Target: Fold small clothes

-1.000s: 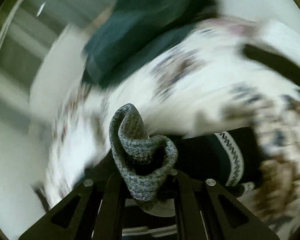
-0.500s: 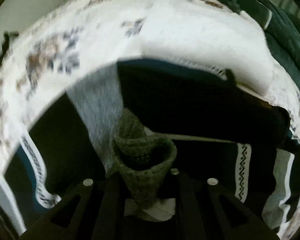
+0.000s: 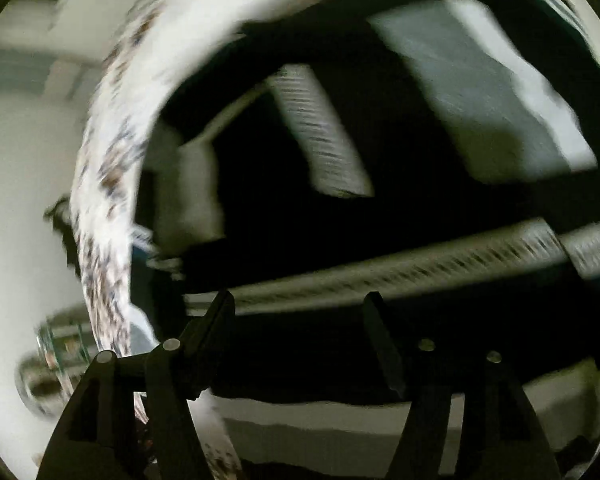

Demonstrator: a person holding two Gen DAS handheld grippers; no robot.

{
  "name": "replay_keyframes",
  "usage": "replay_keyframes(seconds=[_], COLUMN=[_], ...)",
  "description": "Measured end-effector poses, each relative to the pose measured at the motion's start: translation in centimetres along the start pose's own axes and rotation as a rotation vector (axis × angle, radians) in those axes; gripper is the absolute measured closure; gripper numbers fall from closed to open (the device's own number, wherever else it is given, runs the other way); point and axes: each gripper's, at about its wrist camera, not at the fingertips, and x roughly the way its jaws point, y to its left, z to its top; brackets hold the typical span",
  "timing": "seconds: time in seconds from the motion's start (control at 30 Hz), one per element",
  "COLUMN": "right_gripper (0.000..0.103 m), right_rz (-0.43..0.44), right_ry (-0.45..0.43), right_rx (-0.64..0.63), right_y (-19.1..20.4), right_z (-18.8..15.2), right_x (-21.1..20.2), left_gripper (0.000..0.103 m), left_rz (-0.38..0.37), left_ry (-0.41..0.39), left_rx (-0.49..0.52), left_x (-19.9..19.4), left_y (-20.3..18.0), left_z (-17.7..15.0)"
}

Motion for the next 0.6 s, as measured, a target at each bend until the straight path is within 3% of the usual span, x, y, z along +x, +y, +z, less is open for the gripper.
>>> replay_keyframes(seconds=[0.03, 0.1, 0.13, 0.17, 0.2, 0.27, 0.5, 0.6], right_gripper=[0.035, 0.035, 0.035, 0.035, 0.035, 0.035, 0.035, 0.035], right_rz=[-0.008, -0.015, -0.013, -0.017, -0.025, -0.045, -0.095, -0.135], right_ry=[0.001, 0.01, 0.013, 0.014, 0.014, 0.002, -0.104, -0.106], right_rx=[0.032, 0.086, 0.095, 0.094, 0.077, 0.034, -0.196, -0.314], right_y=[-1.2, -3.1, -3.4, -3.5, -2.9, -1.8, 9.1, 14.7], right_z=[-0.3, -0.8, -0.8, -0.8, -0.7, -0.5, 3.0, 4.5], right_x=[0.1, 0.2, 0.4, 0.5, 0.8, 0.6, 1.8, 5.3], left_gripper=[0.001, 0.017, 0.047, 0.084, 0.095, 0.096, 0.096, 0.096], left_rz=[-0.003, -0.016, -0.006, 0.007, -0.003, -0.045, -0.064, -0.061], left_ry=[-0.015, -0.075, -0.09, -0.111, -0.12, -0.15, -0.27, -0.281], left_rx=[-0.021, -0.068, -0.077, -0.084, -0.092, -0.11, -0.022, 0.021], left_x=[0.2, -0.3, -0.7, -1.3, -1.7, -3.0, -7.1, -7.8], left_y=[0.0, 0.1, 0.1, 0.2, 0.5, 1.0, -0.2, -0.7], left_z=[0.2, 0.5, 0.7, 0.9, 1.1, 1.7, 6.5, 7.6])
